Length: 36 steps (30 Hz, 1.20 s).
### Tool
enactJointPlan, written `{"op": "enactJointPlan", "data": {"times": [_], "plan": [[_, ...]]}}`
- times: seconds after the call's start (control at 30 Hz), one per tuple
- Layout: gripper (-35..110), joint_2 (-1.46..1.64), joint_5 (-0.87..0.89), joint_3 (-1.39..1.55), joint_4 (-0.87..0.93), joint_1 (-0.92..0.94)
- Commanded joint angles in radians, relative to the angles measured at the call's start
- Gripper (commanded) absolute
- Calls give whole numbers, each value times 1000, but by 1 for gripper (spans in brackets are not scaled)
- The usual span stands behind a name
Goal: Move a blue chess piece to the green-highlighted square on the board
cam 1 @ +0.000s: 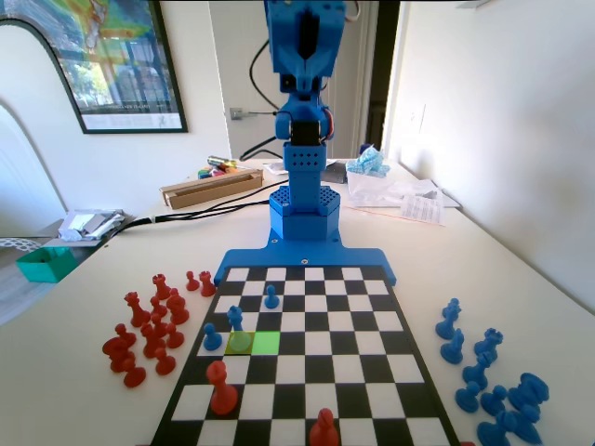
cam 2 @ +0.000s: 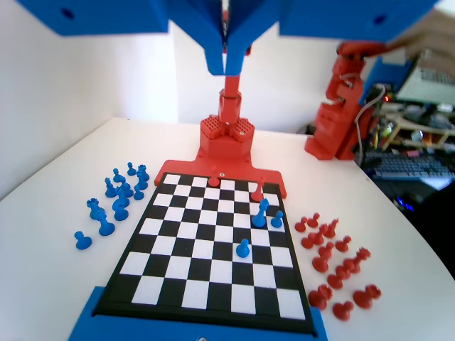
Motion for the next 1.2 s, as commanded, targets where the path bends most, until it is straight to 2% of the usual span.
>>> {"op": "enactJointPlan", "data": {"times": [0.0, 0.2, 0.67, 0.97, 1.17], "plan": [[1, -207, 48, -178, 17, 55], [2, -463, 95, -278, 5, 146], [12, -946, 206, -281, -256, 333], [14, -1127, 230, -245, -445, 351], [14, -1210, 233, -241, -499, 336]]}}
